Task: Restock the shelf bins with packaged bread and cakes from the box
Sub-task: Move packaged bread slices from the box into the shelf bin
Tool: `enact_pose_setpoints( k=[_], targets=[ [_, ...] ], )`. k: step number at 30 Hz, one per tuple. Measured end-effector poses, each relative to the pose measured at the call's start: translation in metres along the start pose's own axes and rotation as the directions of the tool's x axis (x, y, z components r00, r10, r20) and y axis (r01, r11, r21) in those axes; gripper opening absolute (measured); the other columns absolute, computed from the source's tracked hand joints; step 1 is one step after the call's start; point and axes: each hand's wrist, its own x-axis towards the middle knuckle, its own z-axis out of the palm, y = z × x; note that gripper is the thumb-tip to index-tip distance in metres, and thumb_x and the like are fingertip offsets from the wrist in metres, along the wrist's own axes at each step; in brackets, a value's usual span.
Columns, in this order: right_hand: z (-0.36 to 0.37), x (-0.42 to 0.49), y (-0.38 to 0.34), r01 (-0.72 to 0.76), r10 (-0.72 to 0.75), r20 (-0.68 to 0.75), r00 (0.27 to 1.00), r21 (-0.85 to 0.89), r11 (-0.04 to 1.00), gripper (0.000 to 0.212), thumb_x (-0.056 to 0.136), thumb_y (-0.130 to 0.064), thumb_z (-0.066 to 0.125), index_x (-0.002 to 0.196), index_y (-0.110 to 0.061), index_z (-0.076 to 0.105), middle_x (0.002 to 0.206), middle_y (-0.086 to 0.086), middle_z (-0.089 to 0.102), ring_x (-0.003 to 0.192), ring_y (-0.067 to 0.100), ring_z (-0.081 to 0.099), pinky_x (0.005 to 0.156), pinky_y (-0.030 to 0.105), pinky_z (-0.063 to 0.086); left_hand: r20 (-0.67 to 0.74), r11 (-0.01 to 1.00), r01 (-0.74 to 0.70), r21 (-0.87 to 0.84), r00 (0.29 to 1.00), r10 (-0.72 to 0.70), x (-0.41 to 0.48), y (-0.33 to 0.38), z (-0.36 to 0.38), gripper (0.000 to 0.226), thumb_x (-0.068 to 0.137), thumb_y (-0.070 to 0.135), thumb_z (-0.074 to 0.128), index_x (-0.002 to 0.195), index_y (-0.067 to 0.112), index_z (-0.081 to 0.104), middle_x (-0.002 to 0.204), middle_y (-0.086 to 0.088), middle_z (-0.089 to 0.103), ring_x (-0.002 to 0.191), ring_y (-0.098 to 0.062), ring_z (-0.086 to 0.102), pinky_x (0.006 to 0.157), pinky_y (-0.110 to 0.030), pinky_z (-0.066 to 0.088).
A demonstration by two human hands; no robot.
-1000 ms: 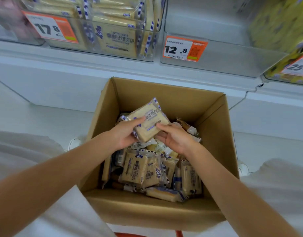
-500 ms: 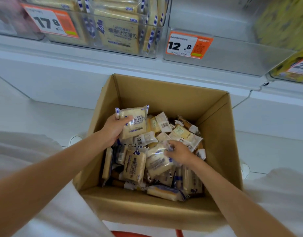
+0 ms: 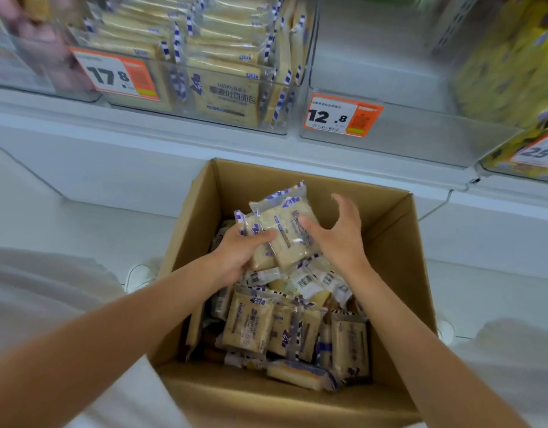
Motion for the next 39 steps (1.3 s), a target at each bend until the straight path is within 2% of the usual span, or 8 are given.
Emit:
enact_pose_setpoints(
  k=[4, 9, 13, 16, 21, 25, 29, 39],
  targets=[
    [0.006, 0.005, -0.009, -0.069, 0.028, 0.231, 0.972, 0.171, 0.983, 0.044, 0.084, -0.031, 0.075, 0.123, -0.022, 0.057, 0.112, -0.016, 0.063, 0.097, -0.006, 0.062, 0.073, 0.005, 0.047, 0.190, 0.995, 0.022, -0.095, 0.982, -0.003, -0.007, 0.020, 0.000, 0.041, 0.091, 0.028, 0.066, 0.130, 0.015, 0.061, 0.120, -0.012, 0.070, 0.109, -0.028, 0.069, 0.093, -0.047, 0.055],
    [-0.011, 0.024, -0.039, 0.158, -0.155, 0.244, 0.957, 0.007, 0.987, 0.054, 0.079, -0.017, 0.079, 0.129, -0.026, 0.059, 0.133, -0.004, 0.044, 0.130, 0.018, 0.043, 0.112, 0.041, 0.036, 0.428, 0.972, 0.118, -0.205, 0.903, -0.019, -0.021, 0.051, -0.028, 0.063, 0.089, 0.059, 0.047, 0.136, 0.017, 0.057, 0.135, -0.013, 0.061, 0.126, -0.032, 0.057, 0.108, -0.052, 0.040],
    [-0.008, 0.022, -0.080, 0.277, -0.246, 0.331, 0.911, -0.049, 0.960, 0.067, 0.083, -0.014, 0.075, 0.138, -0.039, 0.046, 0.158, -0.005, 0.014, 0.144, 0.018, 0.024, 0.113, 0.041, 0.036, 0.313, 1.000, -0.008, -0.030, 0.950, 0.017, -0.029, 0.072, -0.037, 0.039, 0.094, 0.036, 0.060, 0.127, 0.015, 0.062, 0.124, -0.012, 0.068, 0.114, -0.029, 0.065, 0.101, -0.048, 0.048],
    [-0.003, 0.020, -0.122, 0.108, -0.131, 0.224, 0.966, 0.113, 0.988, 0.072, 0.083, -0.026, 0.075, 0.142, -0.033, 0.034, 0.136, -0.013, 0.041, 0.120, 0.004, 0.049, 0.098, 0.021, 0.046, 0.149, 0.989, -0.114, -0.098, 0.981, 0.128, -0.041, 0.096, -0.046, 0.019, 0.097, 0.026, 0.056, 0.109, 0.016, 0.067, 0.110, -0.010, 0.073, 0.095, -0.024, 0.071, 0.088, -0.041, 0.054],
    [0.005, 0.030, -0.183, -0.182, -0.022, 0.428, 0.904, 0.430, 0.884, 0.066, 0.070, -0.047, 0.083, 0.126, -0.023, 0.057, 0.120, 0.000, 0.069, 0.108, 0.019, 0.067, 0.101, 0.043, 0.049, 0.043, 0.946, -0.324, -0.027, 0.945, 0.325, -0.054, 0.156, -0.079, 0.029, 0.098, 0.032, 0.049, 0.113, 0.012, 0.064, 0.116, -0.018, 0.069, 0.096, -0.033, 0.069, 0.077, -0.036, 0.056],
    [0.015, 0.052, -0.237, -0.104, -0.059, 0.295, 0.954, 0.506, 0.856, 0.110, 0.042, -0.056, 0.092, 0.134, -0.016, 0.047, 0.128, 0.003, 0.063, 0.113, 0.025, 0.063, 0.101, 0.051, 0.049, -0.174, 0.785, -0.494, 0.373, 0.794, 0.582, -0.068, 0.212, -0.103, 0.031, 0.094, 0.040, 0.061, 0.074, 0.017, 0.056, 0.076, -0.008, 0.066, 0.062, 0.003, 0.066, 0.057, -0.014, 0.046],
    [0.028, 0.090, -0.280, -0.035, -0.127, 0.233, 0.964, 0.586, 0.809, 0.037, 0.078, -0.027, 0.081, 0.104, -0.019, 0.056, 0.106, 0.002, 0.073, 0.102, 0.023, 0.069, 0.099, 0.050, 0.050, -0.200, 0.538, -0.531, 0.655, 0.565, 0.801, -0.055, 0.258, -0.137, 0.046, 0.091, 0.053, 0.061, 0.065, 0.018, 0.045, 0.058, 0.006, 0.043, 0.045, -0.005, 0.035, 0.046, -0.017, 0.028],
    [0.070, 0.215, -0.340, 0.136, -0.209, 0.069, 0.975, 0.559, 0.818, 0.060, 0.072, -0.026, 0.086, 0.122, -0.007, 0.058, 0.107, 0.008, 0.073, 0.093, 0.024, 0.073, 0.073, 0.035, 0.058, -0.074, 0.425, -0.571, 0.702, 0.536, 0.841, 0.037, 0.368, -0.198, 0.046, 0.091, 0.047, 0.065, 0.067, 0.012, 0.045, 0.059, 0.002, 0.036, 0.052, -0.011, 0.034, 0.056, -0.028, 0.027]
  ],
)
